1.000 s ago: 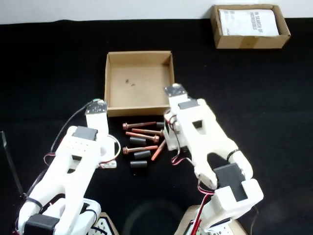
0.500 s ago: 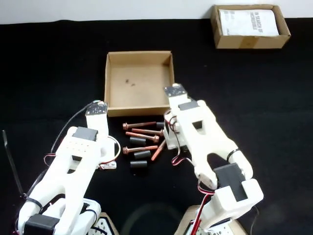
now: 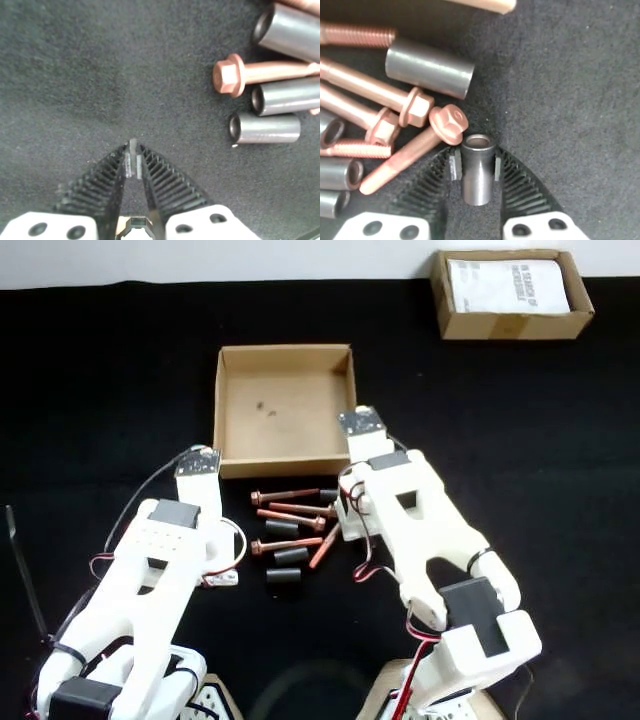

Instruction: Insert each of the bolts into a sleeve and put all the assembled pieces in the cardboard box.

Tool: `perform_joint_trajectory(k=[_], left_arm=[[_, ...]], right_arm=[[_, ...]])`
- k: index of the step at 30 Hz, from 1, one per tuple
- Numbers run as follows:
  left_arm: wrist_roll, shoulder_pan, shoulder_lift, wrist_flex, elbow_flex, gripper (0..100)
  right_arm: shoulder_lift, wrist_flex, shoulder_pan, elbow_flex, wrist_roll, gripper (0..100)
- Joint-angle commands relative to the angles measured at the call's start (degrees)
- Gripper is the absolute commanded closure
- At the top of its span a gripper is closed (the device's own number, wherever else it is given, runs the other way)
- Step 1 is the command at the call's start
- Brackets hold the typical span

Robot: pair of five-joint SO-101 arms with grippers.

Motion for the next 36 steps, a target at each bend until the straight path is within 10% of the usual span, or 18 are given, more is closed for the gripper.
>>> perform_joint_trajectory(k=[1,19,27,36], left_arm=[[-0.35,0.66,-0.04,-0.35,-0.22,99],[-0.26,6.20,-0.48,0.00,-5.32,99],[-0.26,17.63,0.13,13.71,-23.60,99],[0.09,22.90,16.31,18.99,-42.15,74]], right_arm=[[-0.04,-0.40,0.40,0.75,0.35,97.1],[-17.63,23.52,13.23,-18.95,0.35,99.1],[-36.35,30.64,23.43,-16.31,4.31,99.1],[-51.03,20.18,40.75,6.02,11.08,99.1]])
